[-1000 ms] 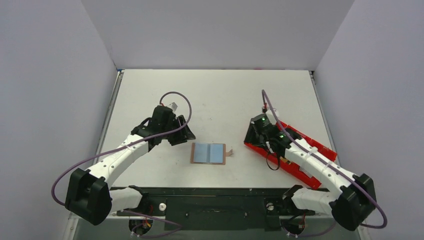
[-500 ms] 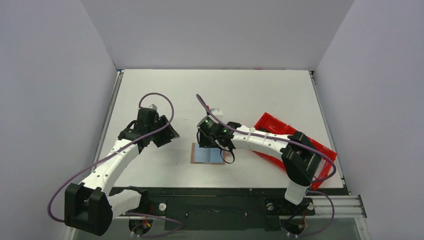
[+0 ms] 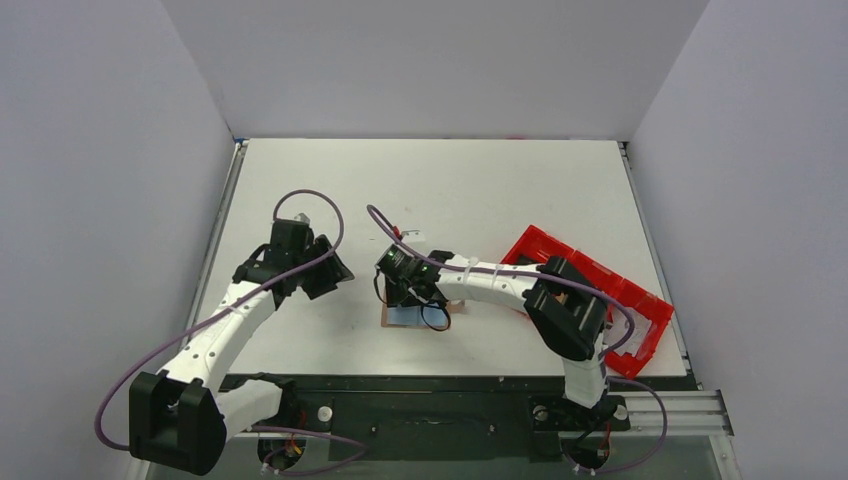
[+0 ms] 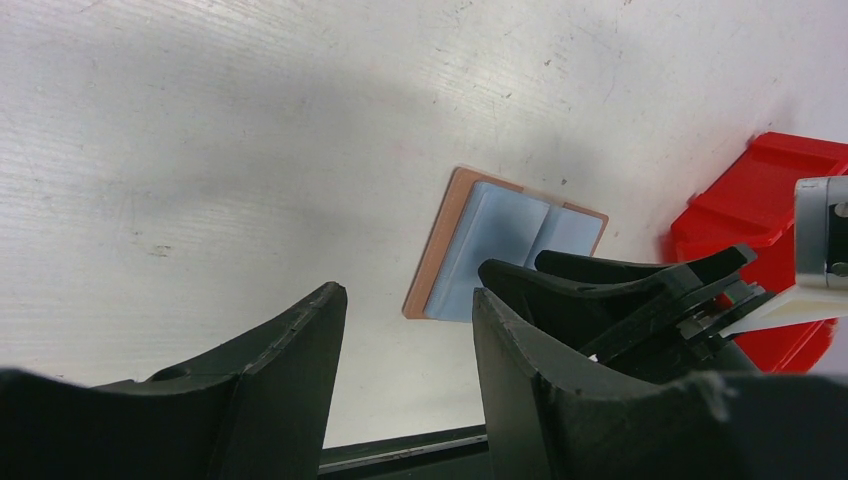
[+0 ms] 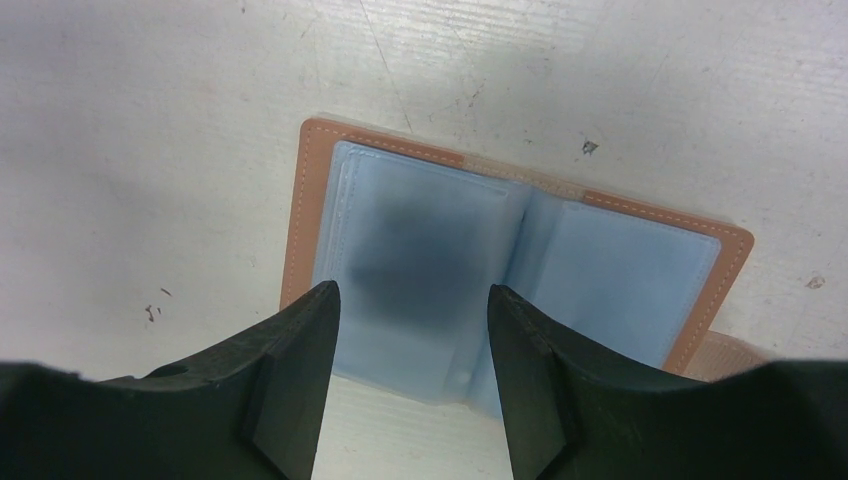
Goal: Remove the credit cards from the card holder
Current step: Remove the credit card from the card holder.
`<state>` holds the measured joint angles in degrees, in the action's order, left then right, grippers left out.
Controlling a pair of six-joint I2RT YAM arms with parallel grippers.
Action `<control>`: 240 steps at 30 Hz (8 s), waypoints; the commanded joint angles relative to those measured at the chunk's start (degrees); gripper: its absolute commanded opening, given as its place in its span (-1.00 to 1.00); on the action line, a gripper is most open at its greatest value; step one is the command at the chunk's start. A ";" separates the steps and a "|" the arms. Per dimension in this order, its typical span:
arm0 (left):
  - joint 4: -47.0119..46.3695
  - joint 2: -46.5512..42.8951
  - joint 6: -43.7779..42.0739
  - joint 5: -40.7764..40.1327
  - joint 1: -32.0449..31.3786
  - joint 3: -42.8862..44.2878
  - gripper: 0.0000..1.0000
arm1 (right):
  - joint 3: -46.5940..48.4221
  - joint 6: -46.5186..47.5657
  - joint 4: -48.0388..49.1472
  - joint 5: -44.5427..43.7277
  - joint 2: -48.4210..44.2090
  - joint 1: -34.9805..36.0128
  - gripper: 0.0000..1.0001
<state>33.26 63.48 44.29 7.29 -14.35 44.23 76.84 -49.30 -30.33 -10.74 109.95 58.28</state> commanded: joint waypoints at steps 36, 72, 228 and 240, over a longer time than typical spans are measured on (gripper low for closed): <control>-10.04 6.49 4.64 5.46 -6.97 -2.92 -0.07 | -17.87 8.40 24.00 14.10 -5.96 -4.16 -0.59; -15.41 27.85 5.02 3.08 -14.83 2.28 -1.00 | -24.67 7.87 39.72 32.92 -7.73 -13.41 -0.70; -16.34 20.88 4.79 2.74 -15.79 -0.49 -0.94 | -16.47 7.56 23.91 22.72 -7.39 -8.52 -0.65; -15.73 22.32 3.97 2.96 -16.31 0.95 -0.94 | -13.12 7.42 17.12 18.51 -14.55 -8.62 -0.38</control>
<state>18.55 85.71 49.04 10.70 -30.02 42.22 61.82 -42.37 -11.03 11.29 101.45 49.91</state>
